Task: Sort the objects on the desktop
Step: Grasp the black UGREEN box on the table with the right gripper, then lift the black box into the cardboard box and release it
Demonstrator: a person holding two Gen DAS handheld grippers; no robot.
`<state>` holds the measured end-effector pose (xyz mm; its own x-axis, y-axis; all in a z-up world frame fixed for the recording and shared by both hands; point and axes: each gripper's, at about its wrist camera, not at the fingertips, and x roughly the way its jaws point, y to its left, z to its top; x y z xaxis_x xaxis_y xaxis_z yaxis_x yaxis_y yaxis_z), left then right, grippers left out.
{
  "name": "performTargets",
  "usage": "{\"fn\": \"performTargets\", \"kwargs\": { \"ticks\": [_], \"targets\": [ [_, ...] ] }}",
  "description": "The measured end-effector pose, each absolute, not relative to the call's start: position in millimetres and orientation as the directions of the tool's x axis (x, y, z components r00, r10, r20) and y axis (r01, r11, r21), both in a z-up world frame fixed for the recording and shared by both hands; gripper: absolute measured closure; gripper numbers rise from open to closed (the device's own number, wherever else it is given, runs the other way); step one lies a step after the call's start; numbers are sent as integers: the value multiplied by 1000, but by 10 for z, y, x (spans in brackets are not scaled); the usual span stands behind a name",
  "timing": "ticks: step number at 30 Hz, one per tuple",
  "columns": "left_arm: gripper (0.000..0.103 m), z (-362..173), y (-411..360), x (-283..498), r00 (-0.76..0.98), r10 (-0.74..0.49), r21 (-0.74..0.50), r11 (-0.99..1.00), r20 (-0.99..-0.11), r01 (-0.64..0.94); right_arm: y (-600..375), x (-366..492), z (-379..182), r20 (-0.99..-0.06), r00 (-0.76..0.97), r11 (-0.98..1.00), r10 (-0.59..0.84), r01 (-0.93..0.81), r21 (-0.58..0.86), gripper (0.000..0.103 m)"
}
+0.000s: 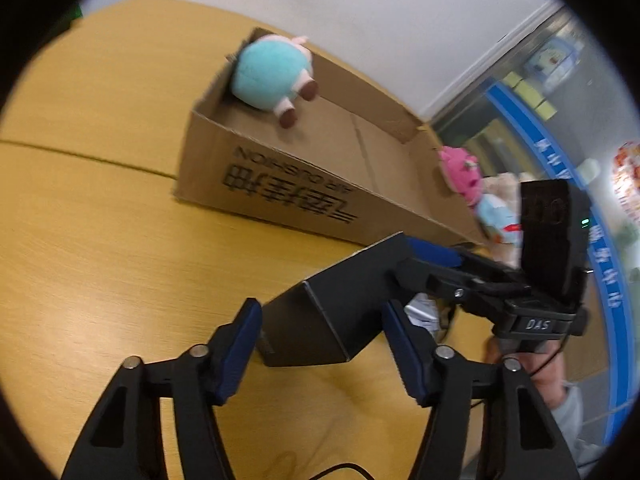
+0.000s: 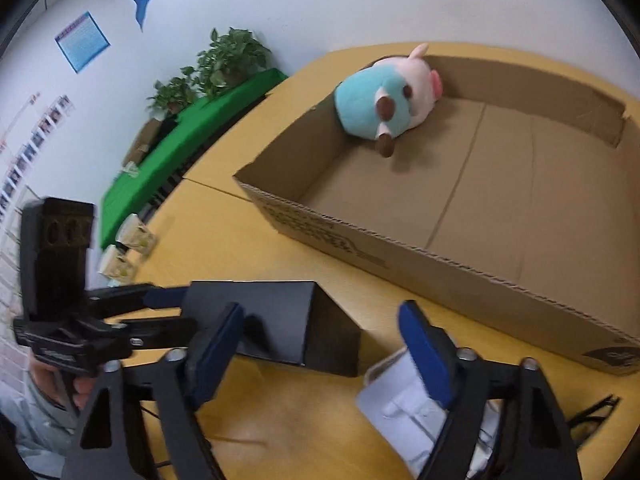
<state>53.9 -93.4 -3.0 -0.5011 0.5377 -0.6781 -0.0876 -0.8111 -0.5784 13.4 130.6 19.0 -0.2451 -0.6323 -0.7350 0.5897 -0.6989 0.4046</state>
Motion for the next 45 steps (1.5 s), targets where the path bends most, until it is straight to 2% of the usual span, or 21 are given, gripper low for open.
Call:
{"fn": "performTargets", "kwargs": {
  "ticks": [5,9,14,20,28,29,32,34,35,38,45],
  "targets": [
    [48,-39,-916,524,-494,566,-590,-797,-660,-125,1292,243,165,-703,-197,-644,-683,617,453,42],
    [52,-17,-895,596,-479,583,-581,-795,-656,-174,1269,479,183,-708,-210,-643,-675,637,424,41],
    [53,-64,-920,765,-437,617,-591,-778,-655,-212,1295,796,165,-717,-213,-639,-664,659,397,40],
    [53,-220,-911,952,-365,635,-588,-771,-681,-245,1378,1020,39,-701,-159,-611,-695,644,460,40],
    [55,-421,-958,910,-344,595,-560,-802,-726,-208,1193,1135,-225,-772,-142,-631,-619,676,381,39],
    [53,-447,-961,894,-340,587,-554,-808,-734,-200,1171,1153,-259,-784,-139,-630,-605,686,364,37],
    [51,-501,-986,872,-338,614,-585,-787,-714,-195,1149,1228,-310,-807,-152,-632,-570,709,312,21],
    [51,-524,-985,862,-340,630,-602,-774,-699,-197,1139,1244,-327,-814,-177,-633,-554,724,274,19],
    [49,-533,-973,858,-339,636,-609,-769,-694,-196,1110,1253,-340,-817,-195,-634,-543,733,247,19],
    [49,-544,-968,851,-343,643,-621,-761,-685,-187,1004,1273,-416,-832,-209,-626,-514,754,197,31],
    [54,-325,-878,854,-405,607,-588,-787,-684,-188,955,1348,-330,-807,-328,-657,-492,748,97,34]
  ]
}}
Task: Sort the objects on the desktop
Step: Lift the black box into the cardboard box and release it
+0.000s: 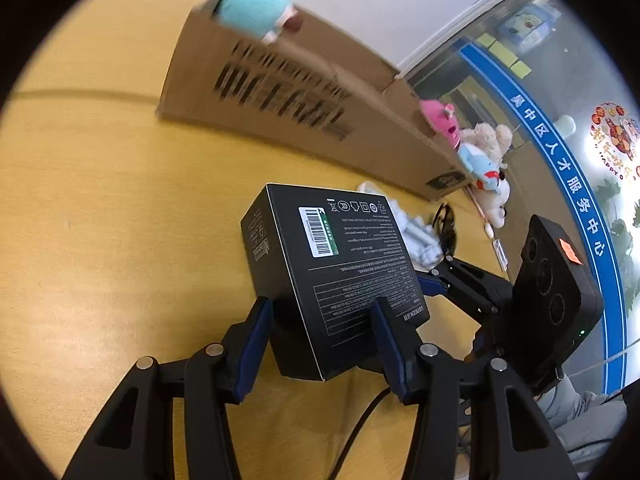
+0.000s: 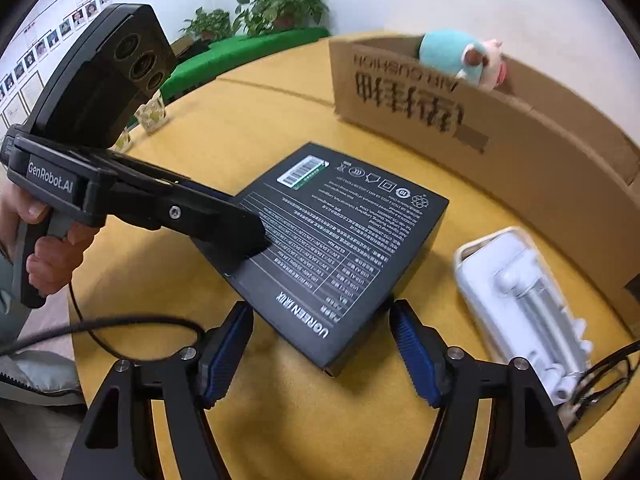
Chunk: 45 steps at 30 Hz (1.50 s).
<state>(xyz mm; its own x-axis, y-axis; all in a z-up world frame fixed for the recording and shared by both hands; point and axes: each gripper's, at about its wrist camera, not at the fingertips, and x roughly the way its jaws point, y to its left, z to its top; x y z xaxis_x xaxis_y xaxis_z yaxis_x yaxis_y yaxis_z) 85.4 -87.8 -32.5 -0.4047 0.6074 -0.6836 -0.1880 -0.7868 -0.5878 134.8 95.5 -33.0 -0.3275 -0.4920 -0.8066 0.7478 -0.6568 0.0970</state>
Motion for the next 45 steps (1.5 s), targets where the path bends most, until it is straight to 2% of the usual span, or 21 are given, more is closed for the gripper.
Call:
{"fn": "performTargets", "kwargs": {
  "ticks": [3,7,12,19,25,30,35,45],
  "targets": [
    [59,6,-811,808,-463,592,-547,-801,-660,-243,1028,1324,-121,-764,-385,-673,-518,735,86,33],
    [60,574,-624,596,-532,578,-458,-815,-618,-354,1157,1163,289,-688,-490,-709,-535,703,51,33],
    [60,1205,-398,238,-600,584,-364,-811,-547,-458,1360,918,870,-602,-618,-744,-506,665,-57,33],
    [60,2042,-169,-304,-680,592,-273,-805,-433,-527,1554,431,1798,-481,-749,-781,-456,596,-188,33],
    [60,2446,-53,-840,-723,570,-223,-821,-392,-526,1652,-73,2310,-435,-776,-786,-456,581,-212,33],
    [60,2400,-100,-1339,-719,567,-264,-824,-401,-502,1672,-618,2400,-446,-761,-784,-471,593,-184,33],
    [60,2048,-158,-1881,-706,542,-310,-840,-456,-445,1597,-1217,2191,-517,-712,-770,-475,621,-147,33],
    [60,794,-123,-2801,-564,508,-425,-860,-652,-283,1466,-2252,909,-699,-528,-758,-482,651,32,32]
  ]
}}
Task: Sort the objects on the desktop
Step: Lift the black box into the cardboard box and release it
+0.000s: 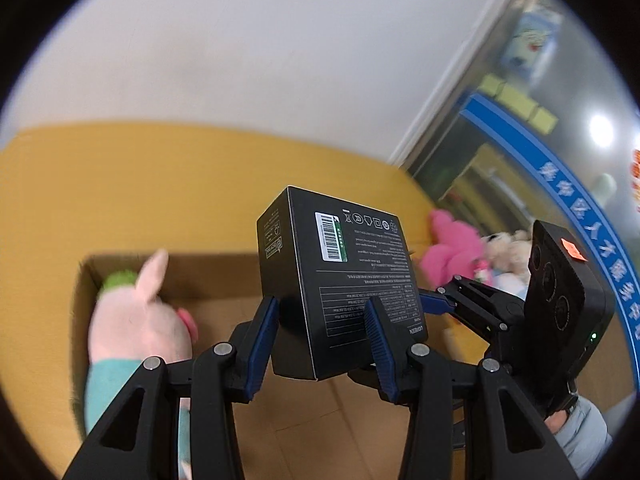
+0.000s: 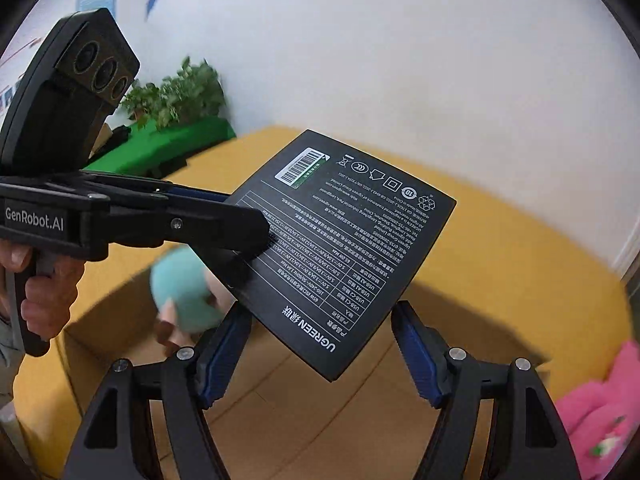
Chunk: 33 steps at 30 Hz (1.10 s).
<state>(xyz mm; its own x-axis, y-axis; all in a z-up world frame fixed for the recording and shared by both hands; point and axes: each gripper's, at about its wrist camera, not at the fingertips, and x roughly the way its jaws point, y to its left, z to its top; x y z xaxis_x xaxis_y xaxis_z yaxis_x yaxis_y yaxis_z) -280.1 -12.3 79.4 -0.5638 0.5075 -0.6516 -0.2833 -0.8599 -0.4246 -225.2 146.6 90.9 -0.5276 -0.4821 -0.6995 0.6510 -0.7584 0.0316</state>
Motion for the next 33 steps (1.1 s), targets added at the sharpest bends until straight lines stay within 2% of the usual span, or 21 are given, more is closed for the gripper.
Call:
{"fn": "performTargets", "kwargs": {
  "ticks": [8,11,15,19,22,23,24,25,26,29,33],
  "targets": [
    [60,86,-45,-3176,-439,423,-407,-903,-793,-136,1322,-2869,83,-806,-373,-763,-460,630,143,32],
    [67,-26,16,-3228,-414,361,-347,-931,-836,-112,1348,-2943,-130,-825,-347,-775,-447,611,163,32],
    [67,87,12,-3135,-432,370,-357,-927,-822,-115,1375,-2833,-160,-838,-332,-775,-432,612,156,29],
    [66,423,-69,-2830,-505,337,-304,-941,-795,-149,1574,-2561,149,-823,-383,-793,-419,596,126,23],
    [64,836,-168,-2358,-594,344,-280,-939,-727,-201,1884,-2256,527,-783,-482,-837,-393,541,87,10],
    [58,966,-202,-2186,-629,335,-258,-942,-701,-215,1965,-2095,669,-765,-516,-846,-386,528,71,1],
    [45,1112,-205,-1990,-668,321,-227,-947,-671,-226,2001,-1969,786,-749,-543,-853,-380,519,56,0],
    [37,1265,-198,-1790,-713,295,-189,-955,-636,-227,2070,-1783,926,-727,-575,-860,-376,508,43,0],
    [24,1366,-235,-1593,-751,270,-159,-963,-602,-219,2137,-1583,1055,-704,-600,-865,-379,500,40,0],
    [20,1543,-250,-1027,-841,212,-97,-977,-497,-190,2229,-1125,1290,-662,-649,-886,-374,462,48,0],
    [20,1464,-183,-564,-855,190,-69,-981,-483,-179,2132,-512,1378,-610,-702,-903,-367,427,52,0]
  ]
}}
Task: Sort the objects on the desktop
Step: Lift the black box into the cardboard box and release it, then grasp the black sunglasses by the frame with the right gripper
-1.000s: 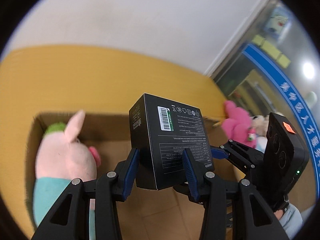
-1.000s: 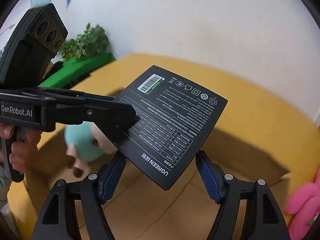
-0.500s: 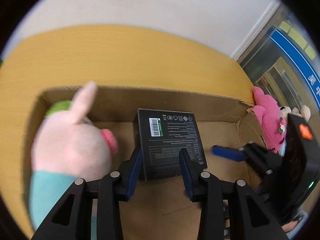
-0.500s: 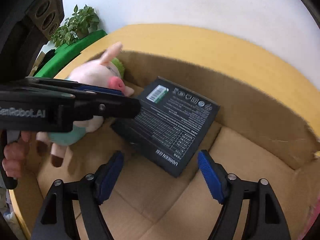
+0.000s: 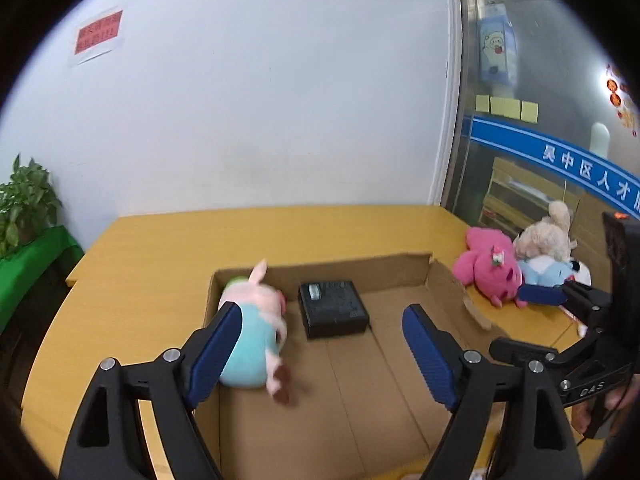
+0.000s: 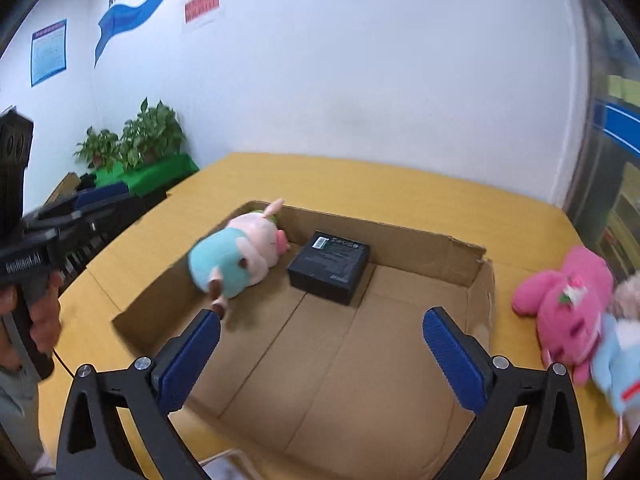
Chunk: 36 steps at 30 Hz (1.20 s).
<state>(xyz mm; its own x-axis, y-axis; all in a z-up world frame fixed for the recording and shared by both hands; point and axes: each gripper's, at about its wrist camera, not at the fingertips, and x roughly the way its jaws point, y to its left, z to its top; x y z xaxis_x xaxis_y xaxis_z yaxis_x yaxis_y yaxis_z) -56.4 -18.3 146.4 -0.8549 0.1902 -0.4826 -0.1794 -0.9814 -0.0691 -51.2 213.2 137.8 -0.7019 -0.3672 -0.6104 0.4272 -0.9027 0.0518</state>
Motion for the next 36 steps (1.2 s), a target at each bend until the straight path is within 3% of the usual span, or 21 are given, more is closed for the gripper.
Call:
{"fn": "performTargets", "kwargs": {
  "ticks": [4,7,10,12,13,15,16,17,18,19,20,22,23,24,36],
  "targets": [
    [20,1317,-83,-318,-847,167,-50,-985,-505,-164,2070,-35,1332,-594,-729,-915,-339,403,28,0],
    [21,1271,-134,-162,-832,194,-104,-981,-520,-163,2035,223,1263,-582,-759,-934,-291,358,1,0],
    [22,1278,-148,-41,-840,190,-123,-981,-508,-147,2075,328,1234,-603,-739,-939,-299,341,49,0],
    [28,1277,-121,23,-848,176,-104,-984,-500,-144,2116,368,1217,-610,-735,-946,-296,315,80,0],
    [35,1261,-95,48,-846,176,-91,-984,-503,-151,2138,387,1202,-608,-736,-947,-298,307,93,0],
    [80,1210,-54,71,-832,178,-80,-984,-526,-160,2190,430,1166,-605,-740,-951,-293,291,104,1],
    [85,1172,-40,75,-823,177,-78,-984,-540,-160,2226,458,1155,-601,-748,-955,-283,279,103,3],
    [86,1131,-26,92,-817,178,-79,-984,-548,-161,2264,489,1139,-596,-753,-957,-278,274,99,19],
    [86,1099,-12,108,-813,188,-84,-982,-552,-170,2291,509,1122,-602,-748,-956,-279,276,101,41],
    [86,1064,3,121,-805,206,-92,-978,-557,-187,2334,513,1084,-618,-732,-954,-285,277,112,46],
    [81,1029,22,131,-797,217,-98,-976,-564,-196,2392,514,1029,-633,-714,-950,-300,280,135,46],
    [57,956,58,160,-783,224,-107,-974,-580,-199,2522,539,911,-651,-688,-946,-320,270,179,32],
    [41,929,69,179,-781,232,-116,-972,-580,-203,2615,555,836,-662,-679,-948,-317,250,198,10],
    [36,906,80,203,-781,241,-127,-970,-576,-205,2687,588,779,-667,-679,-952,-307,225,210,0],
    [36,516,624,334,-637,431,-194,-892,-639,-409,3309,720,-28,-762,-549,-921,-344,37,389,1]
  ]
}}
